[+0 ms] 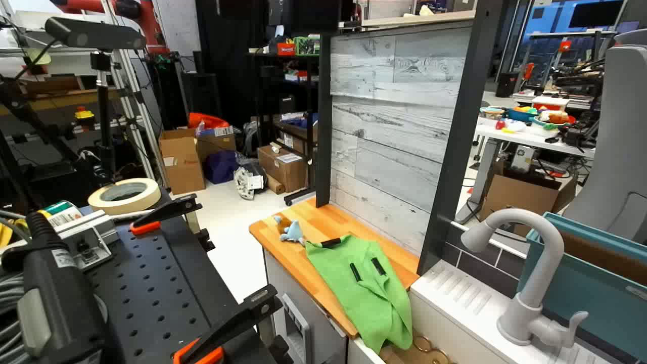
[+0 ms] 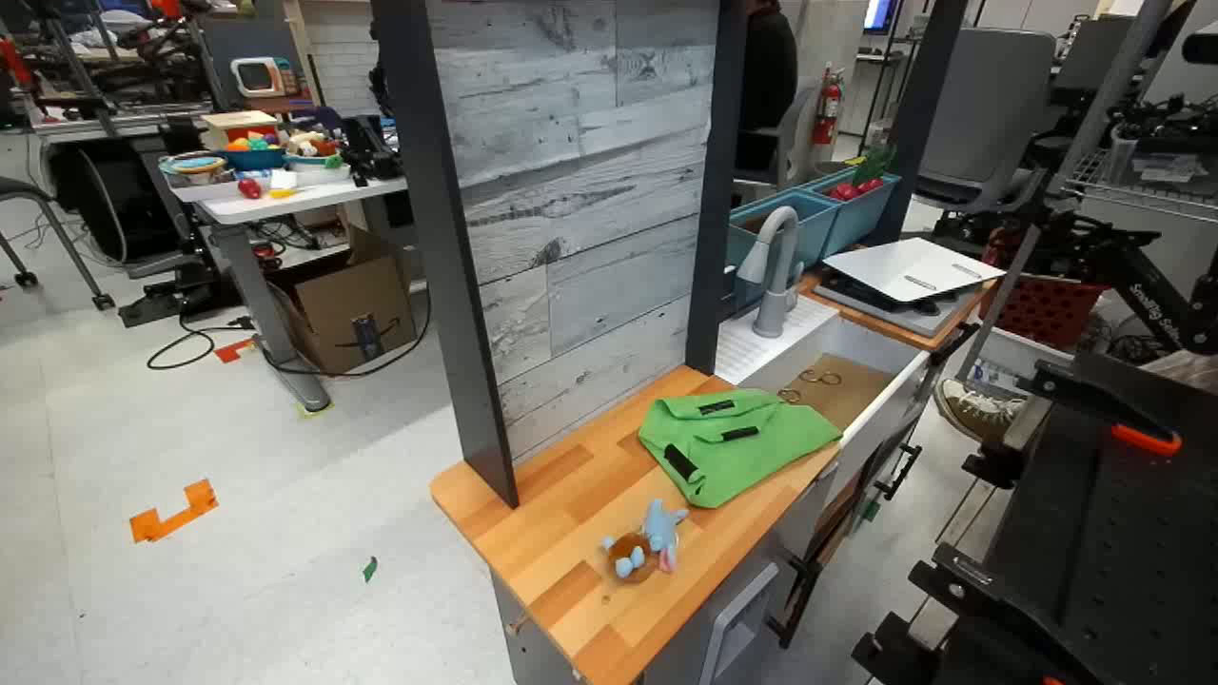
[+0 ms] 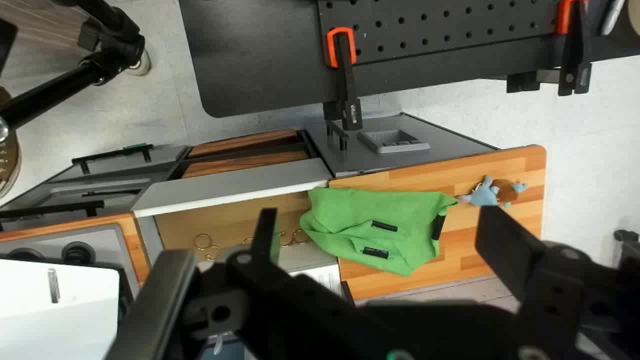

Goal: Move the green cloth to the left

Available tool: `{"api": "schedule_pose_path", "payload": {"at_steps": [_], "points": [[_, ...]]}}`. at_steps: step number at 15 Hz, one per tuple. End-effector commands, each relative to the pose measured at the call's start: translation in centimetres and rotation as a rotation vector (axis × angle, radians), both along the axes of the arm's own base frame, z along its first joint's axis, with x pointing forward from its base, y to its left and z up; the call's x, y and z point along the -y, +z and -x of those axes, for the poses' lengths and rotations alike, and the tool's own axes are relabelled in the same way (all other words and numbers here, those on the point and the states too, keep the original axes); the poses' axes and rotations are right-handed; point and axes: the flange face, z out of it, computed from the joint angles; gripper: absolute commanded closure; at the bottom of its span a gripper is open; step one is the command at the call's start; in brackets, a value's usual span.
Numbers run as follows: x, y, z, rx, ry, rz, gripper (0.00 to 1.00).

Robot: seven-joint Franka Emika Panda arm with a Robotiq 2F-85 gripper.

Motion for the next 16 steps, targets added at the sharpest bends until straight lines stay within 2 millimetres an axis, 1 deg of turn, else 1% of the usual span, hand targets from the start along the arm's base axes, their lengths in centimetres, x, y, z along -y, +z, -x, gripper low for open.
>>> {"api": "schedule_pose_path", "payload": {"at_steps": [1,3,7,9,12,14,15,16], "points": [[0.0,0.0,0.0,-0.001,0.000,0.000,0.00],[0.0,0.0,0.0,-0.001,0.000,0.000,0.00],[-1.7,-1.1,-3.2,0.035,-0.071,-0.006,0.00],[-3.2,-2.5,-5.1,0.048,-0.088,0.000,0.00],[-6.8,-6.2,-9.0,0.029,-0.095,0.026,0.00],[-9.7,-9.6,-11.5,0.015,-0.101,0.045,0.00],[-11.0,-11.1,-12.6,0.008,-0.100,0.054,0.00],[-12.2,-13.0,-13.6,0.015,-0.111,0.065,0.00]]}}
